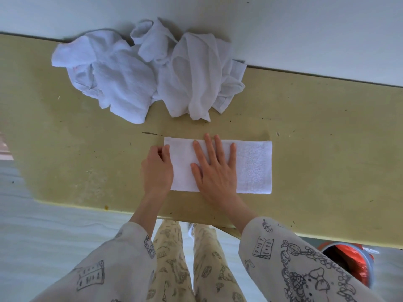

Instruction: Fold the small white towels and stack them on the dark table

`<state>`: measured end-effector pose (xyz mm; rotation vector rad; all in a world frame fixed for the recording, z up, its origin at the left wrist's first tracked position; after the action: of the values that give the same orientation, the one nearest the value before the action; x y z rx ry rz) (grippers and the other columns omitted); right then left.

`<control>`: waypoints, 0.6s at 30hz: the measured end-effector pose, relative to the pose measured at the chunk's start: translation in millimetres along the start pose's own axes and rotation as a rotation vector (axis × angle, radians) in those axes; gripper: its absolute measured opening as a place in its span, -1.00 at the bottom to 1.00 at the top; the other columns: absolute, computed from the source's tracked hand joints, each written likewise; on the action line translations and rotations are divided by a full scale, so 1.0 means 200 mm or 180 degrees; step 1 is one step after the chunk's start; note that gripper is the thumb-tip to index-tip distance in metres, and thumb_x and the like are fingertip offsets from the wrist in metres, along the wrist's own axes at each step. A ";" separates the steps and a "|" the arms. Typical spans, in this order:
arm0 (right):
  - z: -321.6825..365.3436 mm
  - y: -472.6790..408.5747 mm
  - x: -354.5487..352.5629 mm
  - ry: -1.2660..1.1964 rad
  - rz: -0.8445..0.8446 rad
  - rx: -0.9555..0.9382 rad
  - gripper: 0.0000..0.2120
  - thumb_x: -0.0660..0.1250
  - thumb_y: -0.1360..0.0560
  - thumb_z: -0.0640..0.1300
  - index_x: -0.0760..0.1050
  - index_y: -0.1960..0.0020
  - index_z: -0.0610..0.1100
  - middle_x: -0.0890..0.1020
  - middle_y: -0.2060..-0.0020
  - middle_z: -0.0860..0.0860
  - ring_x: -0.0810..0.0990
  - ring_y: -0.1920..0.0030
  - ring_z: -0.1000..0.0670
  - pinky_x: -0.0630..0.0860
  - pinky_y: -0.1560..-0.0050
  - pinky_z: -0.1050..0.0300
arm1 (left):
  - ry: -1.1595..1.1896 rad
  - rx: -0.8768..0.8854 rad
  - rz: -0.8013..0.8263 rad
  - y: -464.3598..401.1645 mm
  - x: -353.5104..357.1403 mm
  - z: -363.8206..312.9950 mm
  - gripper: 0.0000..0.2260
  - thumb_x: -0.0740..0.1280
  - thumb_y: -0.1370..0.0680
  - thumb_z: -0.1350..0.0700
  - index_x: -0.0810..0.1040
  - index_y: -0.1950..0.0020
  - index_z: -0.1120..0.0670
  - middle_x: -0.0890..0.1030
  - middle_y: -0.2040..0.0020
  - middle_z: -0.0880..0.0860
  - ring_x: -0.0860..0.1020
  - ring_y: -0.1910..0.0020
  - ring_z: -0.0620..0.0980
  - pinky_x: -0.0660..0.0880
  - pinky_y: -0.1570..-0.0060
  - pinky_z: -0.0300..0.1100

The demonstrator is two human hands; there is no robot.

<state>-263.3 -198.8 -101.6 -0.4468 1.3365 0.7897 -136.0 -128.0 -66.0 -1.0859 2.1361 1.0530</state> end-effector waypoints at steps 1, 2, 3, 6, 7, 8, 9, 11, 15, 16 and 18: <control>0.00 0.00 0.00 0.0004 0.0002 0.0005 -0.48 -0.03 -0.57 0.12 0.16 -0.48 -0.02 0.18 -0.49 -0.09 0.11 -0.50 -0.14 -0.06 -0.42 -0.30 | -0.0041 0.0058 -0.0020 0.00 0.00 0.00 -0.73 0.12 -0.61 0.00 0.47 -0.02 0.18 0.51 0.22 0.03 0.48 0.20 0.08 0.44 0.20 -0.05; 0.00 0.00 0.00 0.0009 0.0017 0.0021 -0.48 -0.04 -0.57 0.13 0.16 -0.49 -0.02 0.18 -0.50 -0.09 0.11 -0.50 -0.14 -0.07 -0.42 -0.30 | -0.0074 0.0119 -0.0038 0.00 0.00 0.00 -0.73 0.13 -0.61 0.01 0.48 -0.03 0.18 0.52 0.22 0.04 0.50 0.20 0.11 0.46 0.17 -0.01; 0.00 -0.01 0.00 0.0017 0.0040 0.0038 -0.48 -0.04 -0.57 0.13 0.16 -0.49 -0.02 0.18 -0.50 -0.09 0.11 -0.50 -0.14 -0.07 -0.42 -0.30 | -0.0087 0.0176 -0.0058 0.00 -0.01 0.00 -0.74 0.14 -0.61 0.01 0.48 -0.03 0.18 0.53 0.22 0.05 0.50 0.20 0.12 0.47 0.16 0.01; 0.01 -0.01 0.00 0.0016 0.0130 0.0085 -0.48 -0.05 -0.57 0.13 0.15 -0.49 -0.01 0.17 -0.50 -0.08 0.10 -0.50 -0.13 -0.07 -0.42 -0.30 | -0.0056 0.0312 -0.0141 0.01 -0.02 -0.01 -0.76 0.17 -0.60 0.02 0.48 -0.02 0.18 0.53 0.25 0.03 0.51 0.22 0.11 0.45 0.22 -0.03; 0.01 0.00 0.00 0.0011 0.0147 0.0100 -0.48 -0.05 -0.57 0.13 0.15 -0.49 -0.01 0.17 -0.50 -0.08 0.10 -0.50 -0.12 -0.07 -0.43 -0.30 | -0.0027 0.0352 -0.0178 0.02 -0.03 -0.02 -0.77 0.18 -0.59 0.02 0.49 -0.01 0.18 0.52 0.27 0.01 0.50 0.24 0.08 0.41 0.25 -0.08; 0.01 -0.01 0.00 -0.0025 0.0164 0.0109 -0.48 -0.04 -0.57 0.12 0.15 -0.49 -0.01 0.17 -0.50 -0.08 0.10 -0.50 -0.12 -0.07 -0.42 -0.29 | 0.0011 0.0401 -0.0219 0.02 -0.04 -0.03 -0.77 0.19 -0.59 0.02 0.49 -0.01 0.17 0.50 0.31 -0.02 0.48 0.28 0.05 0.37 0.27 -0.13; 0.01 -0.01 -0.01 -0.0112 0.0179 0.0112 -0.49 -0.04 -0.57 0.11 0.16 -0.48 -0.02 0.17 -0.50 -0.10 0.11 -0.50 -0.13 -0.07 -0.42 -0.29 | 0.0050 0.0459 -0.0258 0.04 -0.05 -0.05 -0.78 0.20 -0.59 0.02 0.50 0.00 0.16 0.47 0.34 -0.05 0.46 0.32 0.01 0.33 0.28 -0.17; 0.00 -0.01 -0.06 -0.0460 0.0128 0.0062 -0.51 -0.05 -0.58 0.04 0.16 -0.48 -0.06 0.16 -0.49 -0.14 0.11 -0.50 -0.16 -0.04 -0.44 -0.29 | 0.0156 0.0589 -0.0325 0.06 -0.07 -0.10 -0.80 0.22 -0.58 0.02 0.50 0.03 0.15 0.43 0.40 -0.10 0.41 0.41 -0.09 0.30 0.30 -0.21; -0.13 0.09 -0.26 -0.1664 -0.0348 0.0304 -0.59 0.06 -0.59 -0.15 0.29 -0.42 -0.16 0.19 -0.48 -0.14 0.24 -0.44 -0.08 0.32 -0.32 0.10 | 0.0461 0.0846 -0.0287 0.15 -0.09 -0.25 -0.86 0.27 -0.56 0.04 0.48 0.12 0.09 0.43 0.44 -0.08 0.40 0.47 -0.14 0.33 0.40 -0.40; -0.20 0.13 -0.31 -0.1944 -0.0458 0.0633 -0.65 0.12 -0.59 -0.18 0.37 -0.37 -0.16 0.28 -0.44 -0.10 0.34 -0.38 -0.02 0.36 -0.20 0.29 | 0.0533 0.0929 -0.0224 0.18 -0.08 -0.29 -0.87 0.28 -0.55 0.05 0.48 0.13 0.09 0.44 0.44 -0.06 0.41 0.45 -0.14 0.33 0.39 -0.42; -0.36 0.23 -0.35 -0.2636 -0.0543 0.1587 -0.75 0.17 -0.58 -0.22 0.50 -0.22 -0.14 0.51 -0.23 -0.04 0.54 -0.14 -0.01 0.39 -0.01 0.44 | 0.0627 0.1080 -0.0069 0.23 -0.03 -0.37 -0.88 0.30 -0.54 0.07 0.49 0.15 0.09 0.45 0.44 -0.03 0.42 0.41 -0.18 0.34 0.37 -0.41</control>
<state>-348.7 -236.2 -42.1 0.1656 0.6581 0.3928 -178.5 -168.0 -0.6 -1.0785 2.3421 0.5618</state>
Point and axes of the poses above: each hand's wrist, its own y-axis away from the middle knuckle, its own x-axis out of the palm, z = x × y, the point moved 5 cm from there along -y, towards the middle knuckle
